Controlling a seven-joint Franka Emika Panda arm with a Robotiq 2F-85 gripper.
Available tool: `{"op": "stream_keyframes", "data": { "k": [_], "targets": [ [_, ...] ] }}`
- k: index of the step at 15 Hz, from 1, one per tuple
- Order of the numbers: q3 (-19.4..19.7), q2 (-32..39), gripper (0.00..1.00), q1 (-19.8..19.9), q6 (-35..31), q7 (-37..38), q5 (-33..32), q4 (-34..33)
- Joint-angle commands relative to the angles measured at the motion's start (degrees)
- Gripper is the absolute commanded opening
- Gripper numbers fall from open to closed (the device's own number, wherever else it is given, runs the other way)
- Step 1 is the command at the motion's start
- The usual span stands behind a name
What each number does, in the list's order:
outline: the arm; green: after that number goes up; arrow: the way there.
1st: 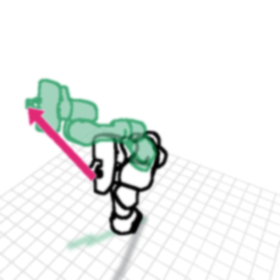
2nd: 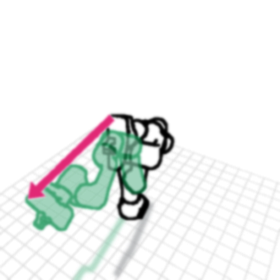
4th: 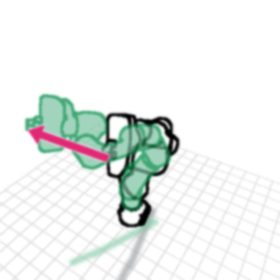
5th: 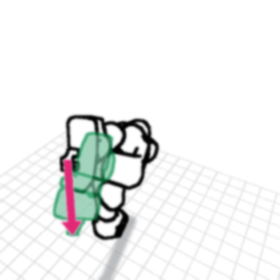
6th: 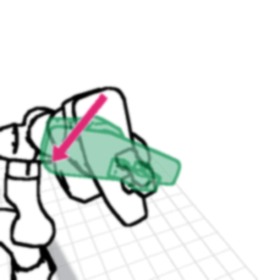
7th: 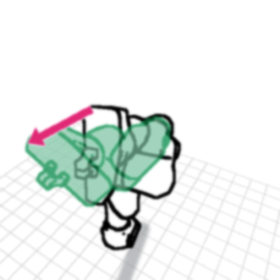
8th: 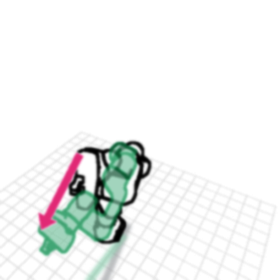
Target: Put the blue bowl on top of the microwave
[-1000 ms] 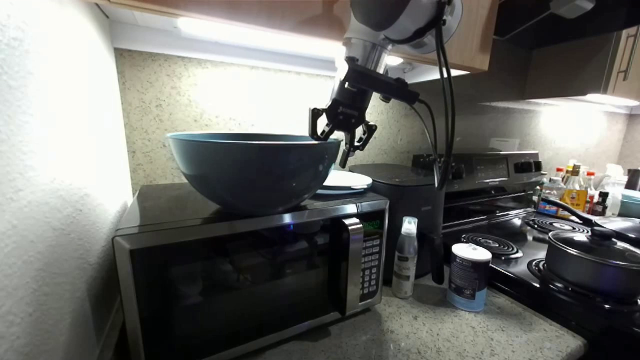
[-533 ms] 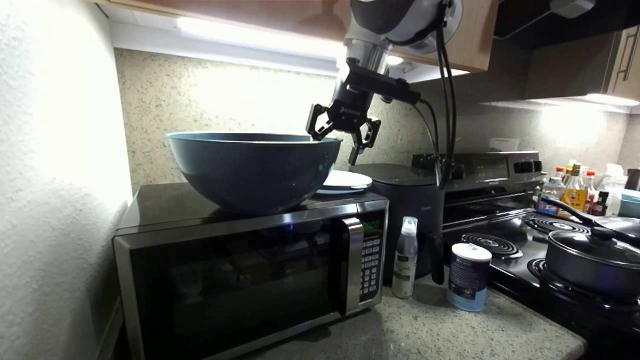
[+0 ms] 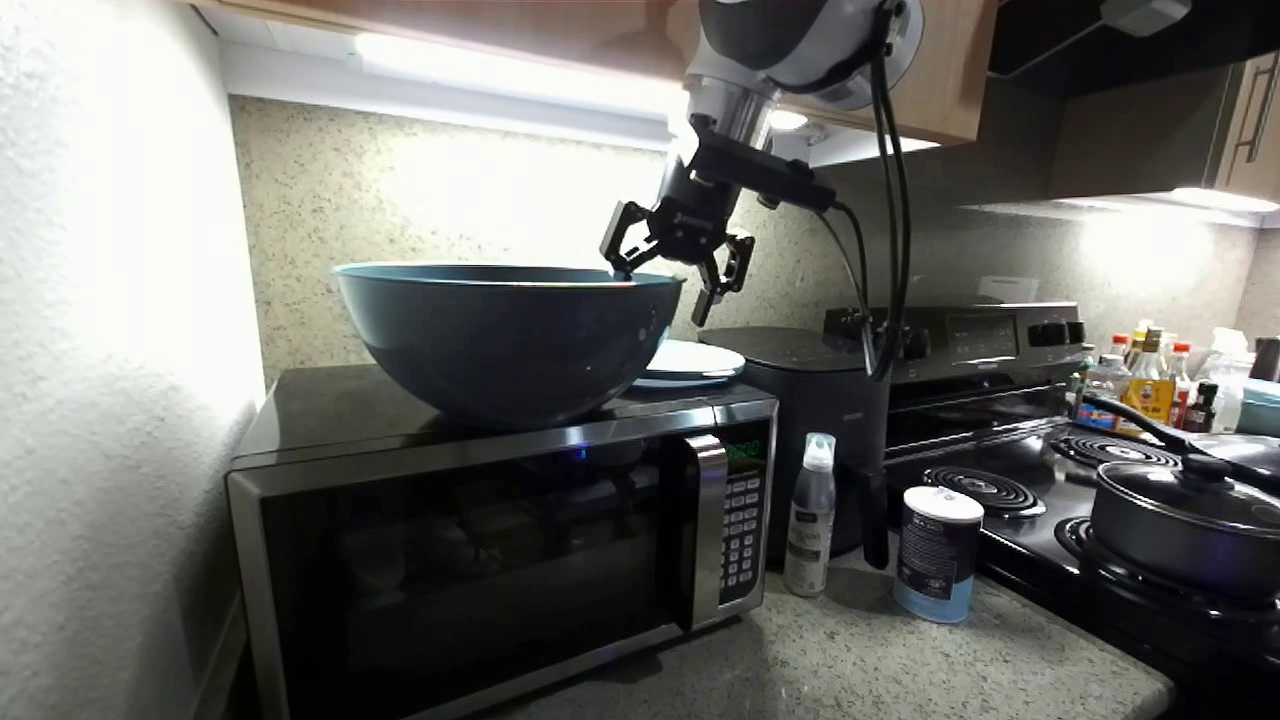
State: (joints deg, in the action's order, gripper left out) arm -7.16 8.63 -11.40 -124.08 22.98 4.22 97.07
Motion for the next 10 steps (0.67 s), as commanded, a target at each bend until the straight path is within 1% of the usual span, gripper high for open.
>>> {"op": "stream_keyframes", "data": {
  "k": [1,4,7,8,9,10],
  "targets": [
    [-2.22,-0.56,1.0,-0.34,-5.22,-6.74,3.67,1.1],
    [-4.01,-0.29,1.0,-0.75,-8.37,-11.46,6.54,0.89],
    [-5.12,-0.03,1.0,-0.95,-9.08,-14.21,8.83,0.69],
    [-4.98,0.0,1.0,-1.21,-9.27,-13.42,7.57,0.78],
    [-4.7,0.19,1.0,-1.33,-7.51,-11.27,6.67,0.03],
    [-4.75,0.21,1.0,-1.4,-7.55,-11.34,6.67,0.03]
  ]
}}
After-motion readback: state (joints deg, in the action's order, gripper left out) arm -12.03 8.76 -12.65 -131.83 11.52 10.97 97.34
